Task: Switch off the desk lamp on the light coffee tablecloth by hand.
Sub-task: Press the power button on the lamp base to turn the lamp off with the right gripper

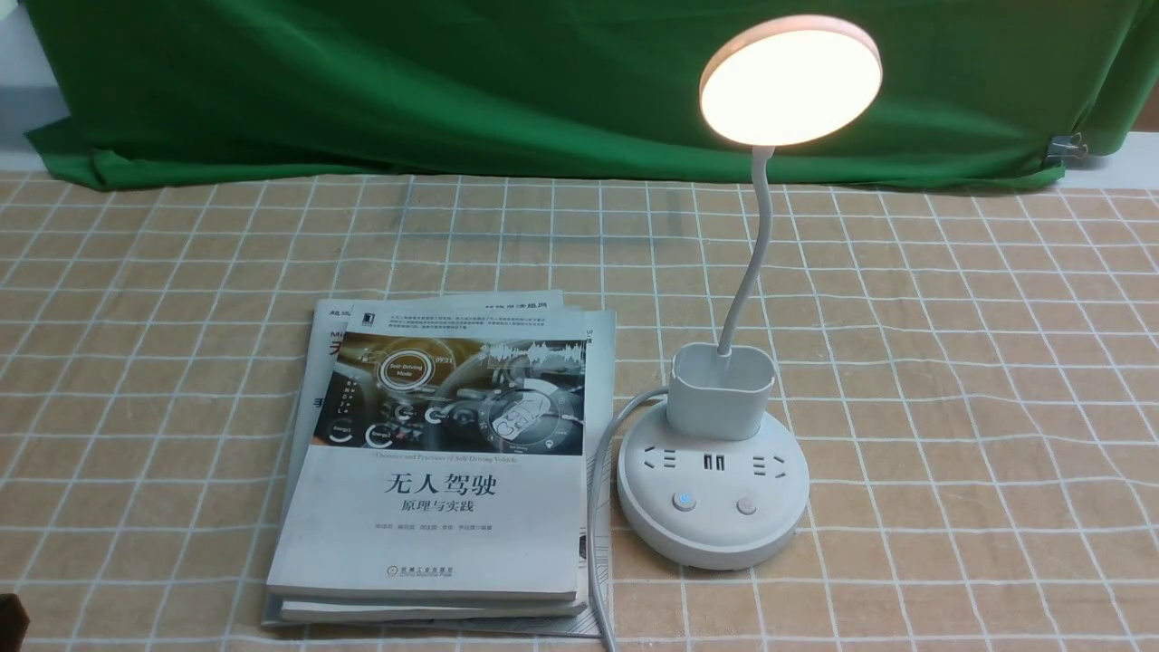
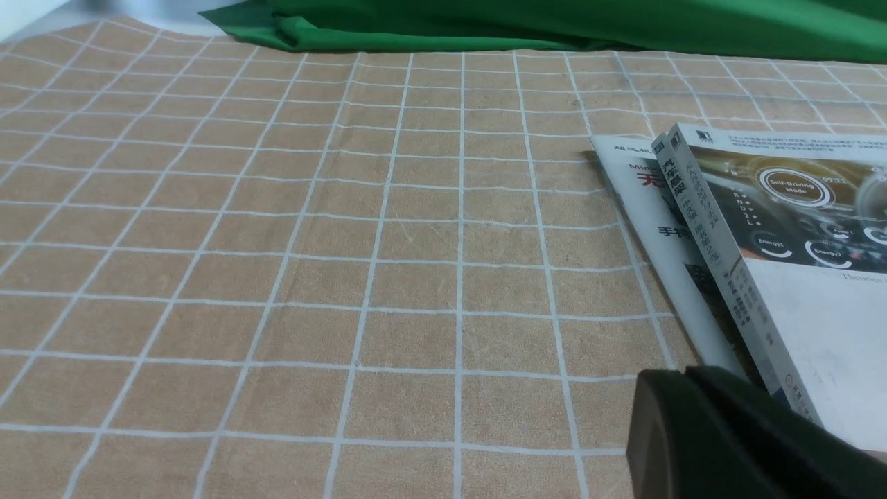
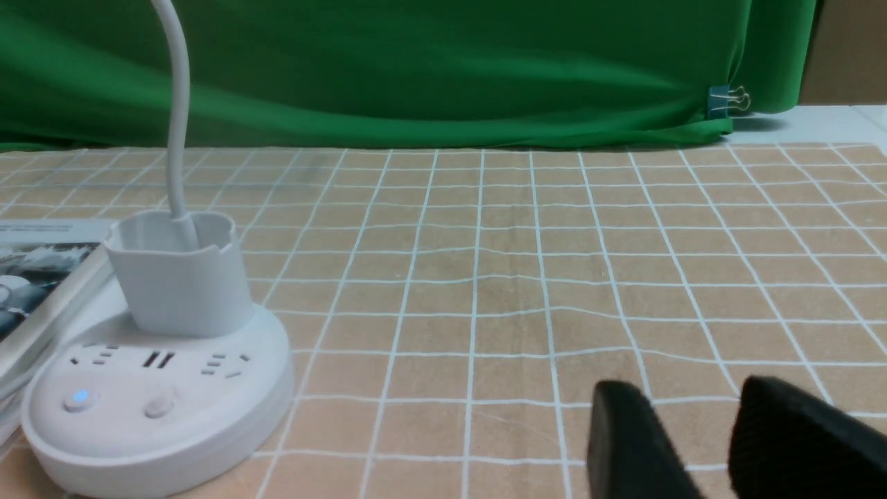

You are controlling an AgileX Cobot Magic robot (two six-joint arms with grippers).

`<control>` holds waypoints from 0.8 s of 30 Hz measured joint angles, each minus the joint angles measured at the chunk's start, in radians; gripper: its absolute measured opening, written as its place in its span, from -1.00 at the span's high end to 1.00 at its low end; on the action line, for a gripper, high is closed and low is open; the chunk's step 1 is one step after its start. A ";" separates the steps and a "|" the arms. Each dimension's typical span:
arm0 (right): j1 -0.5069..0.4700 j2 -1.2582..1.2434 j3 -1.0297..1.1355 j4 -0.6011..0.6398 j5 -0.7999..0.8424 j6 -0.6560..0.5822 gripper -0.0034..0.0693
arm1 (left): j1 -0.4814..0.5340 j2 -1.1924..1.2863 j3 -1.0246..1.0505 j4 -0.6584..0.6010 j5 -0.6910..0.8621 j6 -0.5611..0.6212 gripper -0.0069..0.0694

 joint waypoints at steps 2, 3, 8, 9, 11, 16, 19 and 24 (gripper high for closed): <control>0.000 0.000 0.000 0.000 0.000 0.000 0.25 | 0.000 0.000 0.000 0.000 0.000 0.000 0.81; 0.000 0.000 0.000 0.000 0.000 0.000 0.25 | 0.000 0.000 0.000 0.000 0.000 0.000 0.81; 0.000 0.000 0.000 0.003 -0.018 0.007 0.25 | 0.000 0.000 0.000 0.000 0.000 0.000 0.81; 0.000 0.000 0.000 0.024 -0.050 0.052 0.25 | 0.000 0.000 0.000 0.000 0.000 0.000 0.81; 0.000 0.000 0.000 0.067 -0.104 0.169 0.25 | 0.000 0.000 0.000 0.000 0.000 0.000 0.81; 0.000 0.000 0.000 0.108 -0.263 0.464 0.25 | 0.000 0.000 0.000 0.000 0.000 0.000 0.81; 0.000 0.000 0.000 0.114 -0.326 0.535 0.25 | 0.000 0.000 0.000 0.000 0.000 0.000 0.81; 0.000 0.000 0.000 0.116 -0.352 0.559 0.25 | 0.000 0.000 0.000 0.000 0.000 0.000 0.81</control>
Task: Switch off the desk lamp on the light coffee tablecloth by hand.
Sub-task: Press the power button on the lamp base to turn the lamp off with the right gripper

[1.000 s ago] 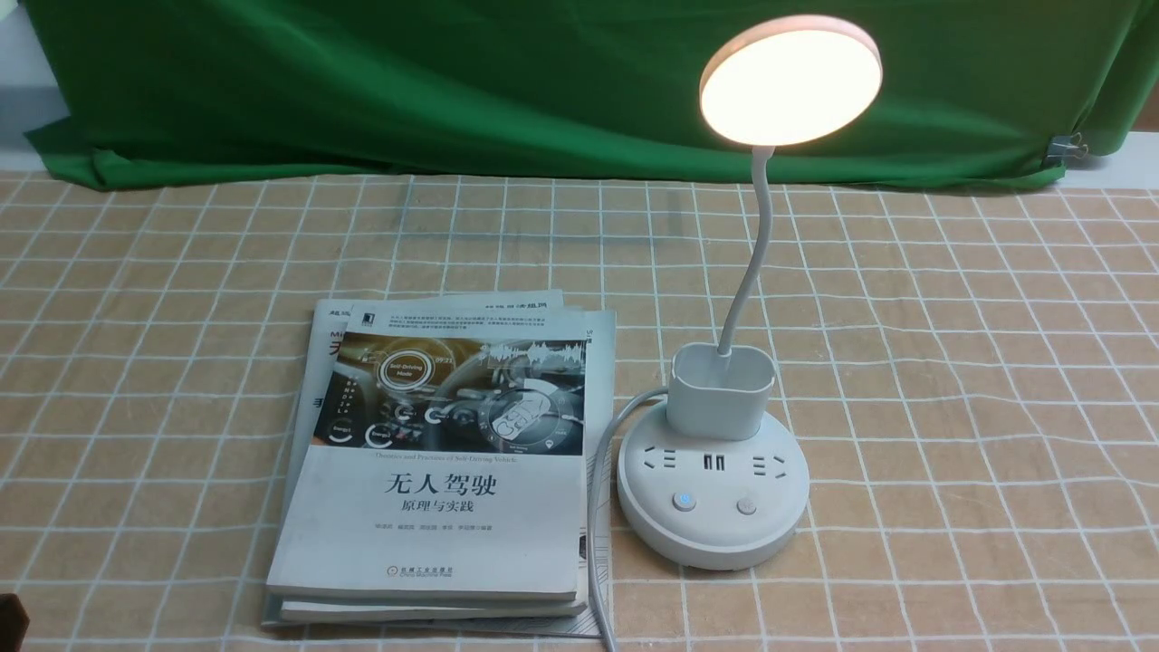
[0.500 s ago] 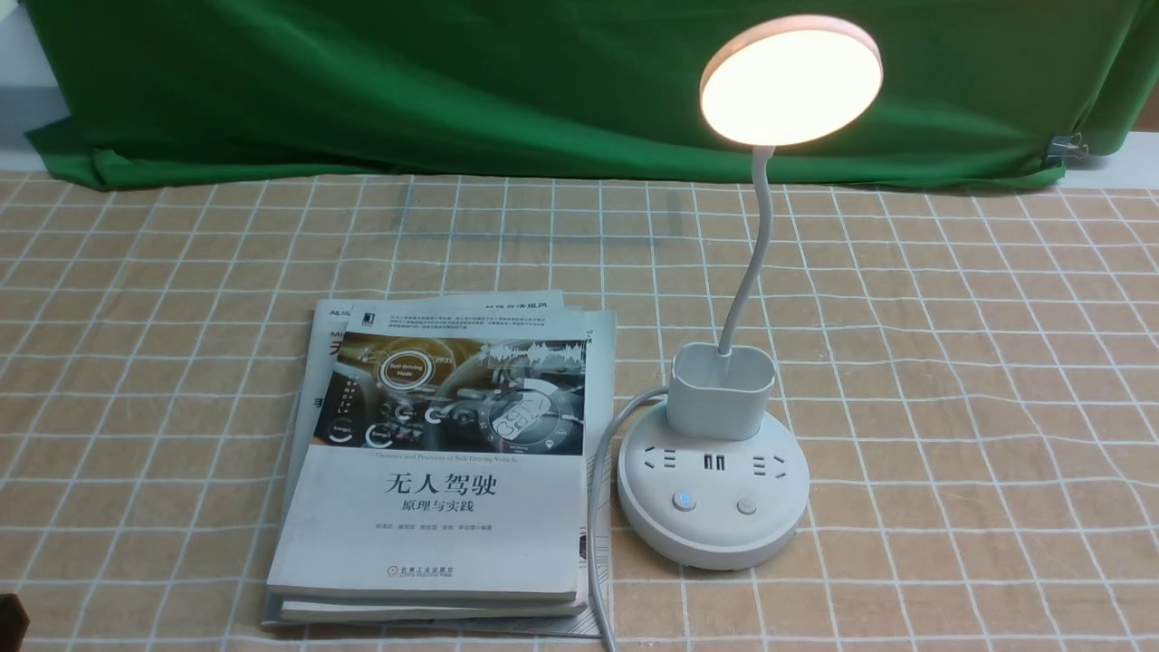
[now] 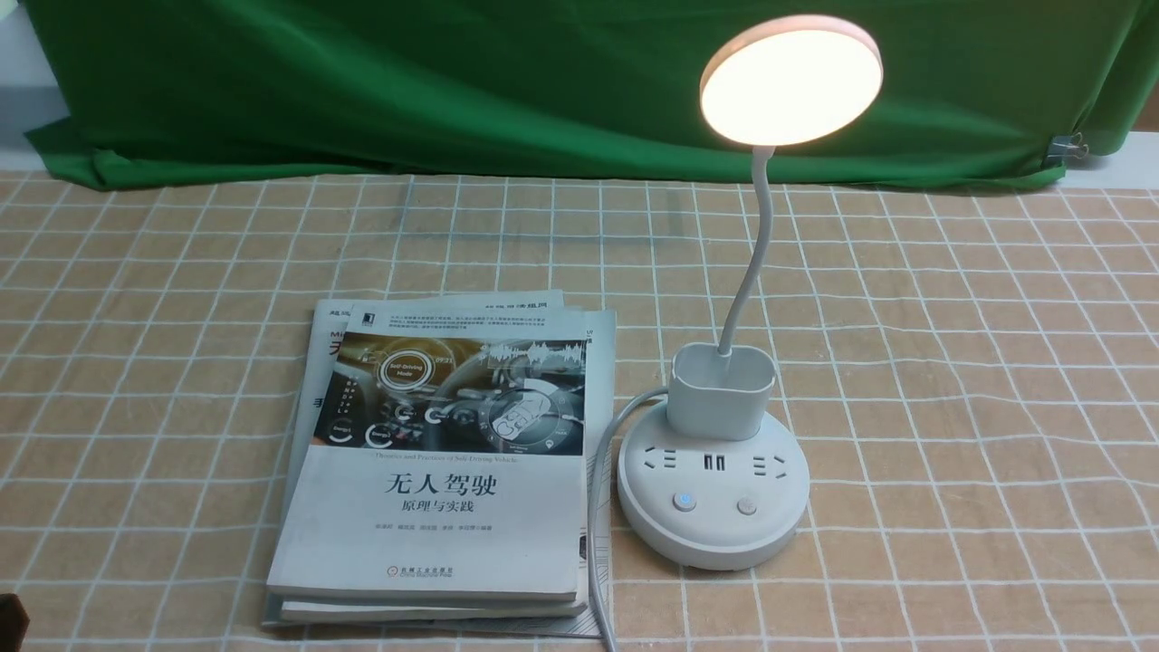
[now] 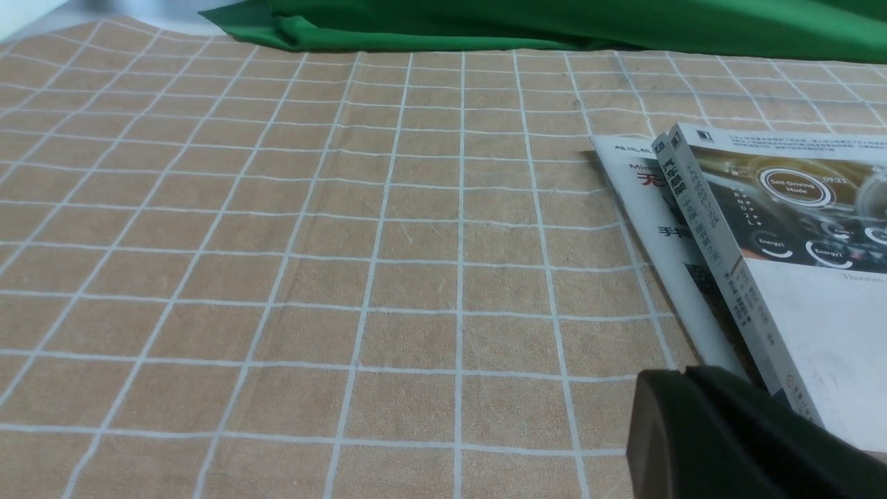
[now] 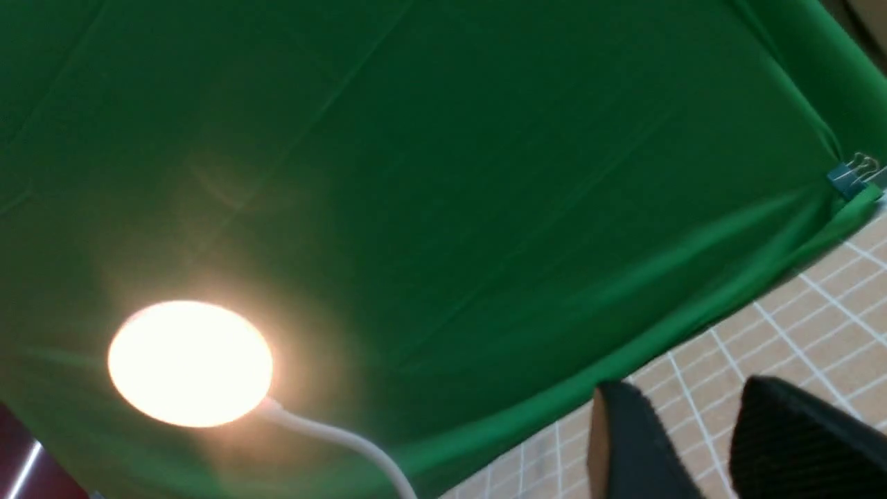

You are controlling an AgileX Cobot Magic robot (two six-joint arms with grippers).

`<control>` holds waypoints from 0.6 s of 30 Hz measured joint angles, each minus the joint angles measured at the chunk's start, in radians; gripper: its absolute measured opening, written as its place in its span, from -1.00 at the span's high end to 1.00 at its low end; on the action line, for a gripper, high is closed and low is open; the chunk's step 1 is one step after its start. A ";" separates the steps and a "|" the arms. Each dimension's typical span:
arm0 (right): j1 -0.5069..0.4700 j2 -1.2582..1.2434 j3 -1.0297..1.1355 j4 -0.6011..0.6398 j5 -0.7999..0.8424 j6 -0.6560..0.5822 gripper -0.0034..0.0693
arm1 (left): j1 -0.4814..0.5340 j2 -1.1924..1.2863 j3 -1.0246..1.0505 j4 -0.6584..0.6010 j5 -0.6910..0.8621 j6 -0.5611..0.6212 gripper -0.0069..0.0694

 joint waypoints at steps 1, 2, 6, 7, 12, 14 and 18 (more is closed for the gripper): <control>0.000 0.000 0.000 0.000 0.000 0.001 0.25 | 0.000 0.000 0.000 0.000 0.000 0.000 0.81; 0.000 0.000 0.000 0.000 -0.005 0.010 0.25 | 0.000 0.000 0.000 0.000 0.000 0.000 0.81; 0.014 0.000 -0.003 0.000 -0.004 0.032 0.41 | 0.000 0.000 0.000 0.000 0.000 0.000 0.81; 0.028 0.007 -0.023 0.000 0.042 0.015 0.56 | 0.000 0.000 0.000 0.000 0.000 0.000 0.81; 0.125 0.177 -0.272 0.000 0.351 -0.195 0.80 | 0.000 0.000 0.000 0.000 0.000 0.000 0.81; 0.167 0.310 -0.402 0.000 0.512 -0.284 0.81 | 0.000 0.000 0.000 0.000 0.000 0.000 0.81; 0.220 0.621 -0.626 0.000 0.829 -0.402 0.82 | 0.000 0.000 0.000 0.000 0.000 0.000 0.81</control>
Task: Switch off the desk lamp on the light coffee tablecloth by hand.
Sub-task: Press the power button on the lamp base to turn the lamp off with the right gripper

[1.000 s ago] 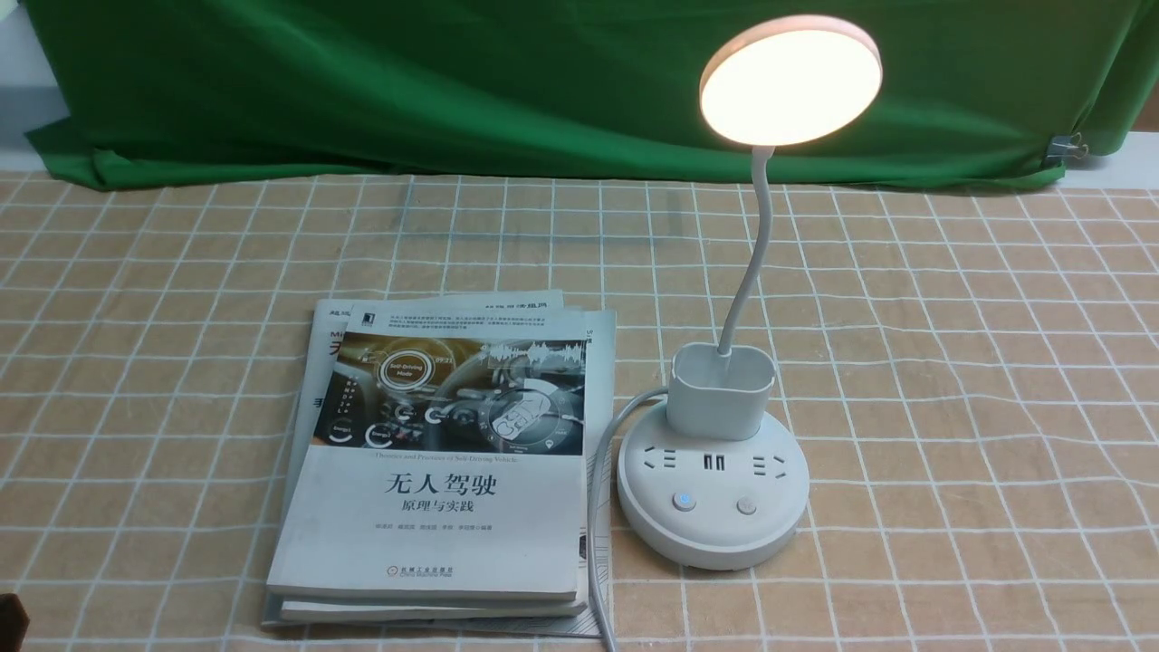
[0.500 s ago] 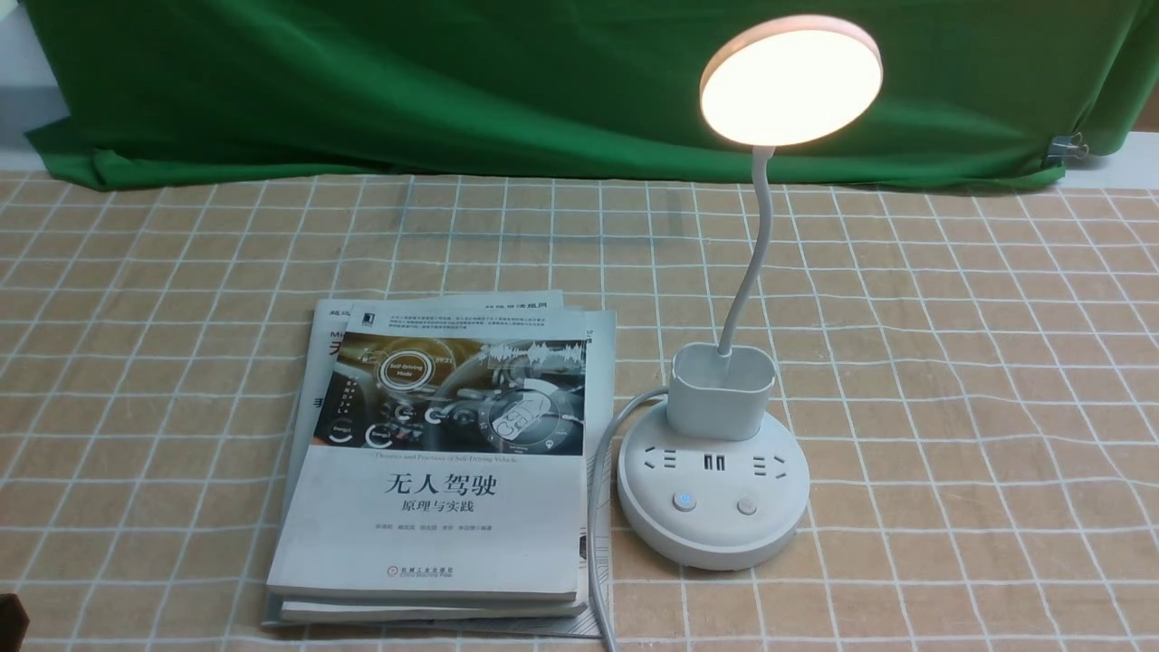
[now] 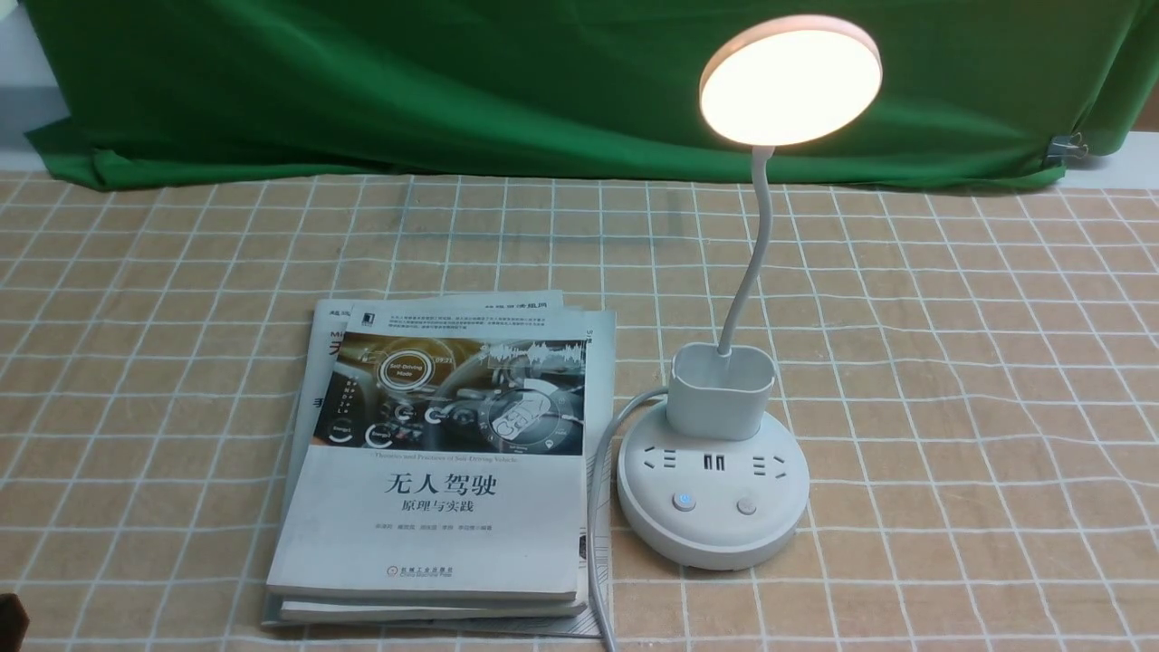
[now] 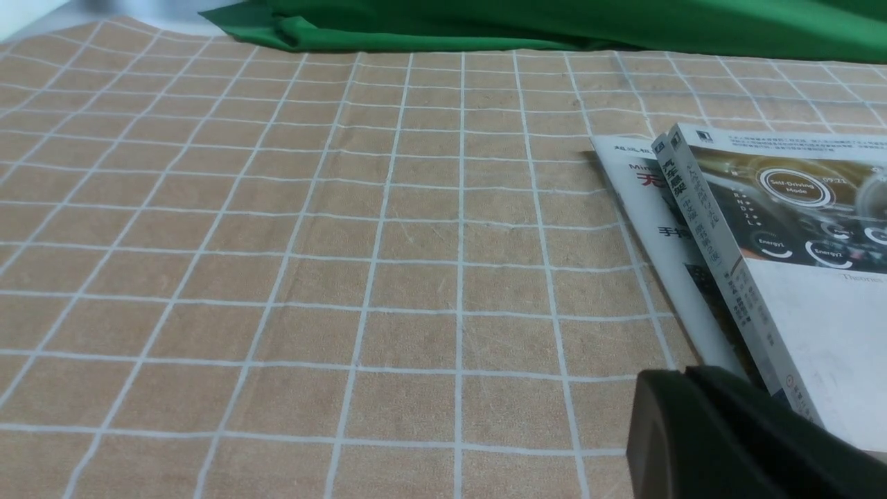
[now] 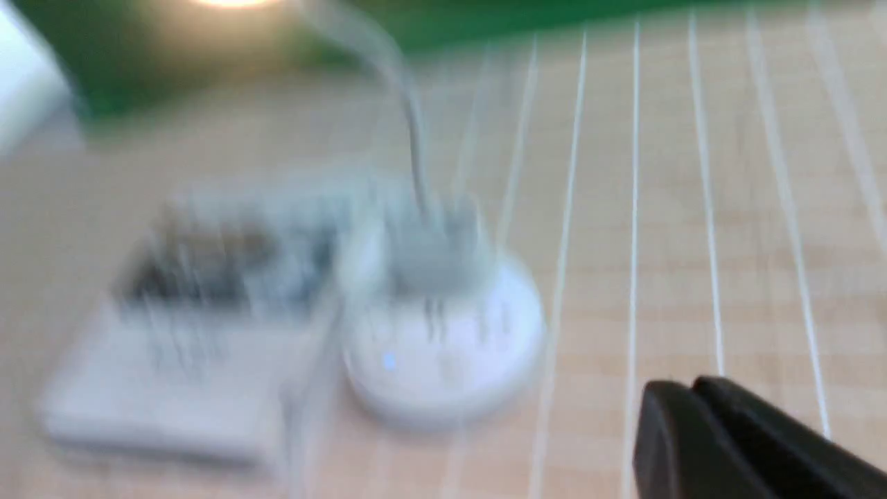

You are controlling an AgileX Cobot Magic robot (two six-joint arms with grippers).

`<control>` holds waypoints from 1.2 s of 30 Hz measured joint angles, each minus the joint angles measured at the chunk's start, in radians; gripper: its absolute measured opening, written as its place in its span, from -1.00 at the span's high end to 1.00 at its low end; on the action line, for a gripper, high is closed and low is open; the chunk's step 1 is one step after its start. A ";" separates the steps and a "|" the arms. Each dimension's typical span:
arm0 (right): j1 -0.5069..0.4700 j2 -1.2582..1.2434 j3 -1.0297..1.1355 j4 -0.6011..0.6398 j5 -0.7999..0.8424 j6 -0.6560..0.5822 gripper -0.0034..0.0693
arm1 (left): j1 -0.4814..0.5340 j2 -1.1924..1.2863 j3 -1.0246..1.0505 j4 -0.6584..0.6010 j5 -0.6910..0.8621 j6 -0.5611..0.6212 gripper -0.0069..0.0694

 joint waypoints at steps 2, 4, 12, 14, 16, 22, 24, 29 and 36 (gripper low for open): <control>0.008 0.125 -0.063 0.000 0.082 -0.044 0.82 | 0.000 0.000 0.000 0.000 0.000 0.000 0.81; 0.012 0.255 -0.119 0.000 0.133 -0.074 0.82 | 0.000 0.000 0.000 0.000 0.000 0.000 0.81; 0.193 0.741 -0.337 -0.021 0.152 -0.131 0.82 | 0.000 0.000 0.000 0.000 0.000 0.000 0.81; 0.240 0.825 -0.392 -0.030 0.150 -0.137 0.82 | 0.000 0.000 0.000 0.000 0.000 0.000 0.81; 0.261 0.867 -0.420 -0.034 0.150 -0.143 0.82 | 0.000 0.000 0.000 0.000 0.000 0.000 0.81; 0.288 1.048 -0.534 -0.044 0.157 -0.150 0.82 | 0.000 0.000 0.000 0.000 0.000 0.000 0.81; 0.288 1.073 -0.547 -0.044 0.159 -0.150 0.82 | 0.000 0.000 0.000 0.000 0.000 0.000 0.81; 0.288 1.129 -0.579 -0.045 0.155 -0.150 0.82 | 0.000 0.000 0.000 0.000 0.000 0.000 0.81; 0.288 1.163 -0.585 -0.041 0.126 -0.150 0.82 | 0.000 0.000 0.000 0.000 0.000 0.000 0.81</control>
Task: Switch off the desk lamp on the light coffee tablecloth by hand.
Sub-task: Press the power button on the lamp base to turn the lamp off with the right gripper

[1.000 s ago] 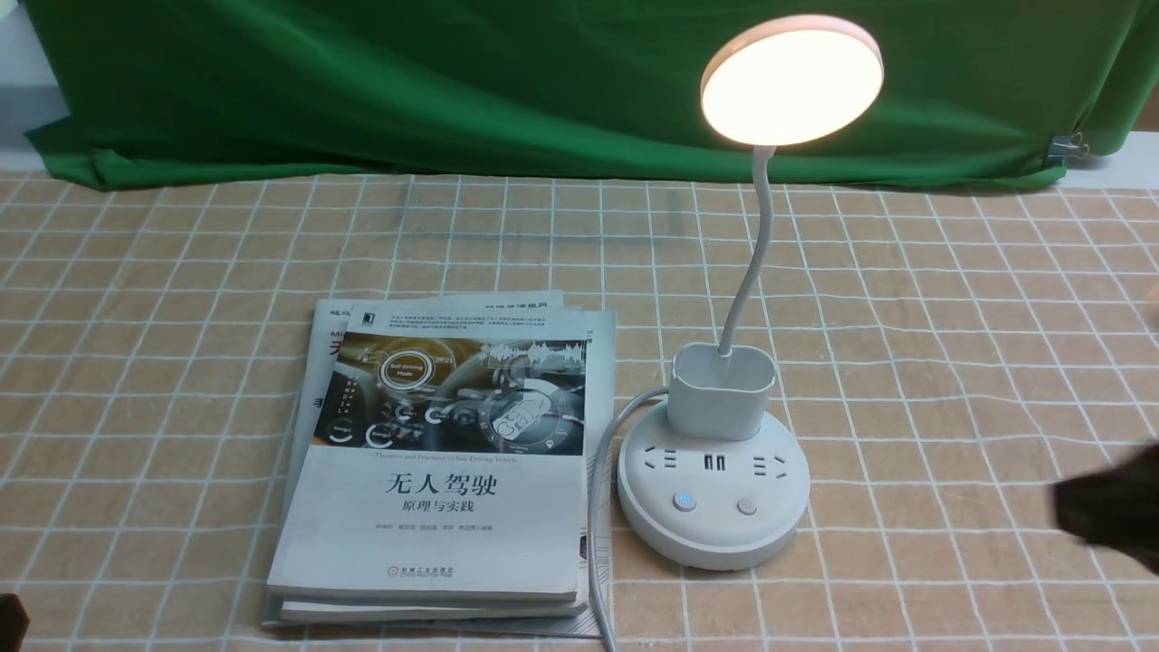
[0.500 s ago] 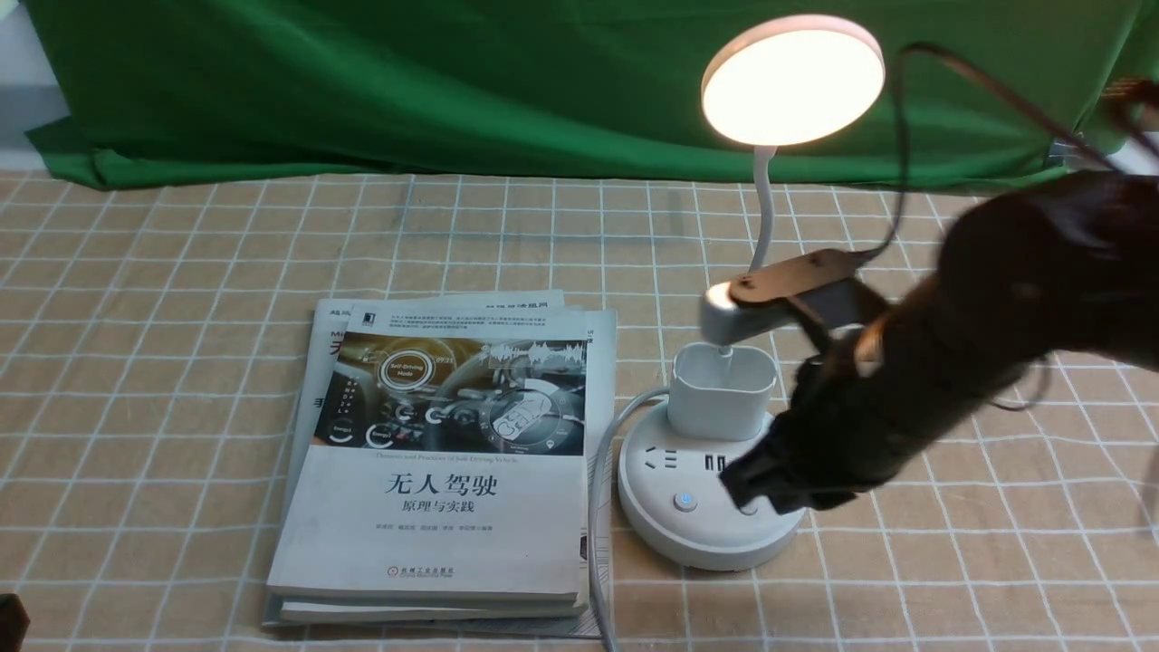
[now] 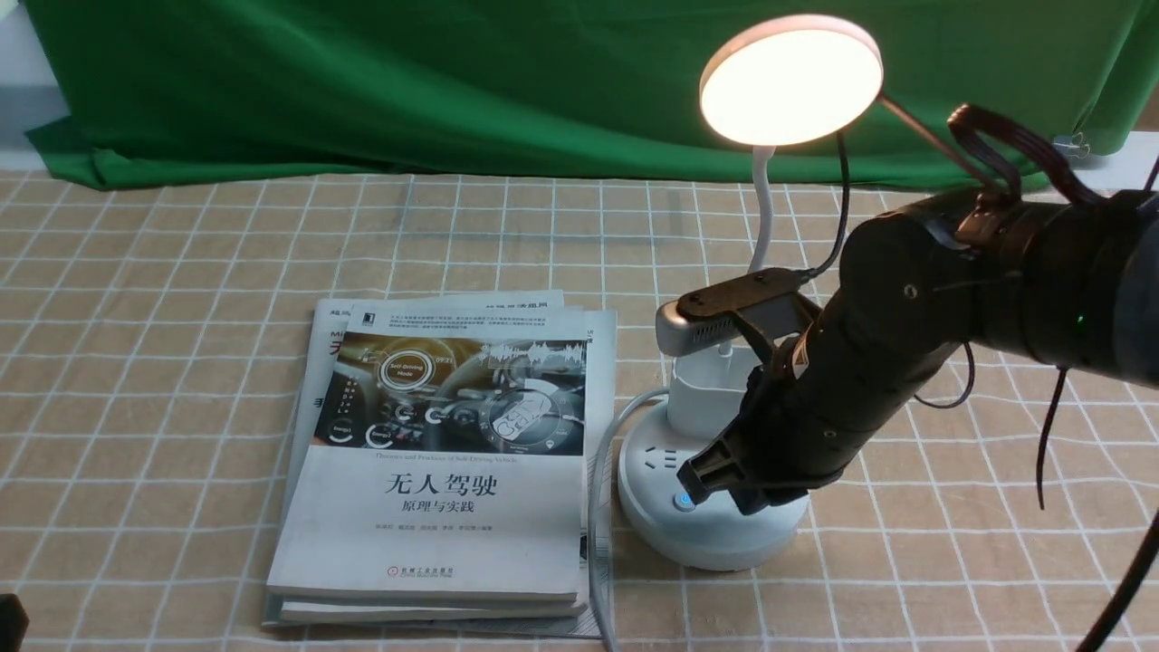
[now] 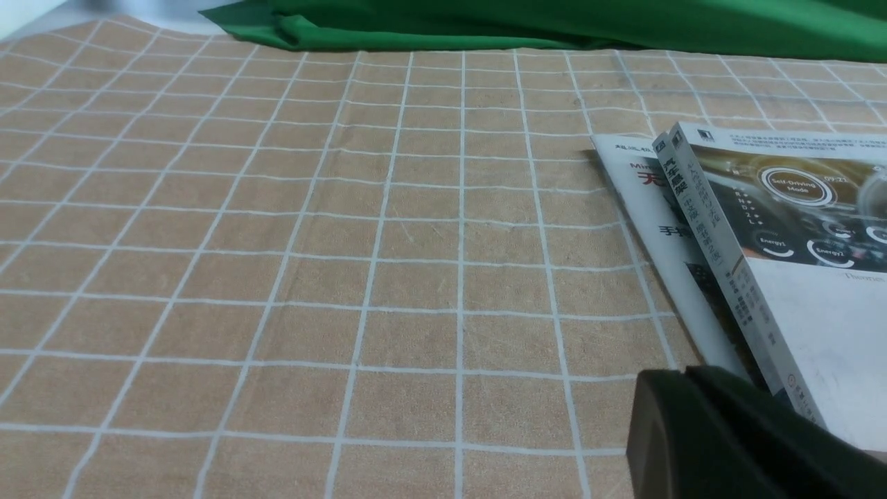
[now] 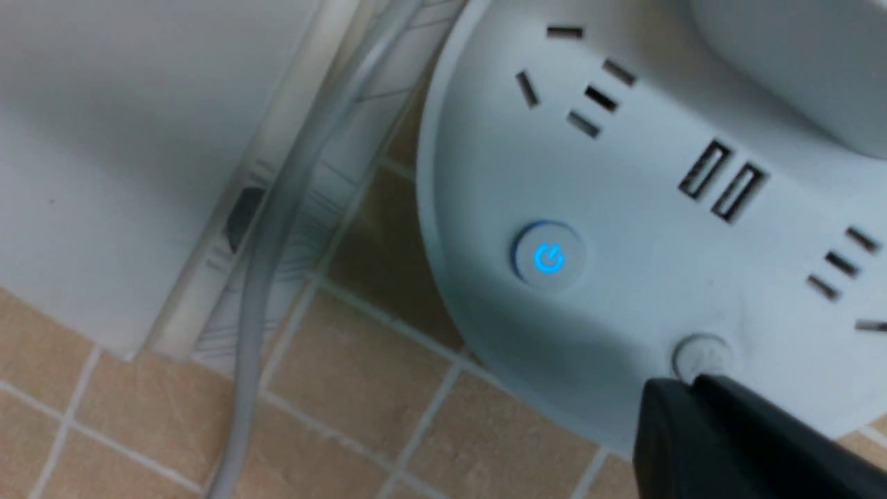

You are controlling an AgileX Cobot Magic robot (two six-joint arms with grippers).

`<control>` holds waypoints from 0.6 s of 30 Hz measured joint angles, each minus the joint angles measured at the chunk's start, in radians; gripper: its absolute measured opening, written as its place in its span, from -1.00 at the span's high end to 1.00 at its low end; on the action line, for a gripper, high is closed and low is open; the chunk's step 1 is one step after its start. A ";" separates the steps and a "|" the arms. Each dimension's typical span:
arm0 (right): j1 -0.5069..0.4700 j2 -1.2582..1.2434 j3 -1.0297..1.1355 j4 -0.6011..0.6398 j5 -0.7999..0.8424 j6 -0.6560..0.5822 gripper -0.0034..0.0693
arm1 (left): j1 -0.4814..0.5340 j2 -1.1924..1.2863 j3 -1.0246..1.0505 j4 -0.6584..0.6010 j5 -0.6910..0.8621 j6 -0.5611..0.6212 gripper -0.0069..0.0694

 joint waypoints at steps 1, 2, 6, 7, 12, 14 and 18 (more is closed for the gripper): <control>-0.001 0.008 0.000 0.000 -0.006 0.000 0.82 | 0.000 0.000 0.000 0.000 0.000 0.000 0.81; -0.001 0.012 0.000 0.000 -0.006 0.000 0.82 | 0.000 0.000 0.000 0.000 0.000 0.000 0.81; -0.022 0.066 -0.008 0.004 -0.017 0.000 0.82 | 0.000 0.000 0.000 0.000 0.000 0.000 0.81; -0.025 0.070 -0.010 0.006 -0.018 0.000 0.82 | 0.000 0.000 0.000 0.000 0.001 0.000 0.81; -0.029 0.081 -0.020 0.008 -0.014 0.000 0.82 | 0.000 0.000 0.000 0.000 0.001 0.000 0.81; -0.029 0.076 -0.021 0.008 -0.012 0.000 0.81 | 0.000 0.000 0.000 0.000 0.001 0.000 0.81; -0.029 0.047 -0.016 0.004 -0.022 0.000 0.82 | 0.000 0.000 0.000 0.000 0.001 0.000 0.81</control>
